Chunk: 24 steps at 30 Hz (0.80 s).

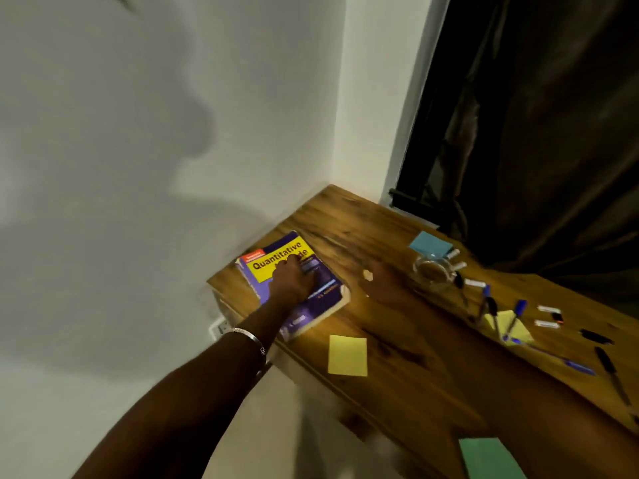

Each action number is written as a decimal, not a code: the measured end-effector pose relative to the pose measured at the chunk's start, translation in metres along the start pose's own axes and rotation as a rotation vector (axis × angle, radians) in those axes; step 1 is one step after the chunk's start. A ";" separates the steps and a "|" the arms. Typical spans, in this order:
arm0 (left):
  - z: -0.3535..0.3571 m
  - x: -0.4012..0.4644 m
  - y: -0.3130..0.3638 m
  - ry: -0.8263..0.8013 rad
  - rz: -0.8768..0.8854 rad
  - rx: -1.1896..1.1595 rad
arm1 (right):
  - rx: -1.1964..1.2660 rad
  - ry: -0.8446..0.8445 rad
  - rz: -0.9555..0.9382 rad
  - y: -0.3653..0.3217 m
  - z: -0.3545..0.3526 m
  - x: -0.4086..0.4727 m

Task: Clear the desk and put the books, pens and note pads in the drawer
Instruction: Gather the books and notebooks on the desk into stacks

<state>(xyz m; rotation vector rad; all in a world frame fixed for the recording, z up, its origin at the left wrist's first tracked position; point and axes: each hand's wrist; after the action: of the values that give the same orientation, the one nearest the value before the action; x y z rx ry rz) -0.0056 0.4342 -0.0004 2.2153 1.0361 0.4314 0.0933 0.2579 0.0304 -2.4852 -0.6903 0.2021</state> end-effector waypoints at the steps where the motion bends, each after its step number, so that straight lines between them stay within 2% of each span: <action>1: -0.007 0.004 -0.009 0.007 -0.027 0.012 | 0.009 -0.029 -0.024 -0.008 0.011 0.008; 7: -0.027 0.024 -0.050 0.012 -0.119 0.052 | -0.001 -0.137 -0.037 -0.026 0.059 0.034; 9: -0.028 0.026 -0.057 0.009 -0.199 0.041 | 0.023 -0.181 -0.038 -0.028 0.068 0.040; 14: -0.020 0.035 -0.069 -0.058 -0.389 -0.232 | 0.121 -0.221 -0.010 -0.034 0.075 0.044; 17: -0.017 0.042 -0.074 -0.094 -0.494 -0.306 | 0.175 -0.224 0.026 -0.034 0.076 0.045; 21: -0.025 0.037 -0.070 -0.155 -0.704 -0.671 | 0.270 -0.218 0.120 -0.035 0.079 0.049; 24: -0.015 0.035 -0.075 -0.215 -0.744 -0.820 | 0.349 -0.197 0.198 -0.033 0.081 0.047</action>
<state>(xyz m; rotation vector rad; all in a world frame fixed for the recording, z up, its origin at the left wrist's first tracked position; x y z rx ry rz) -0.0334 0.5039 -0.0389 1.0374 1.1910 0.2060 0.0970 0.3434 -0.0195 -2.2103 -0.4397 0.5959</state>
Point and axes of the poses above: each hand's wrist, its own x-axis towards the middle knuckle, its own z-axis out of the palm, y = z × x, and after that the axes turned 11 degrees about y, right-handed
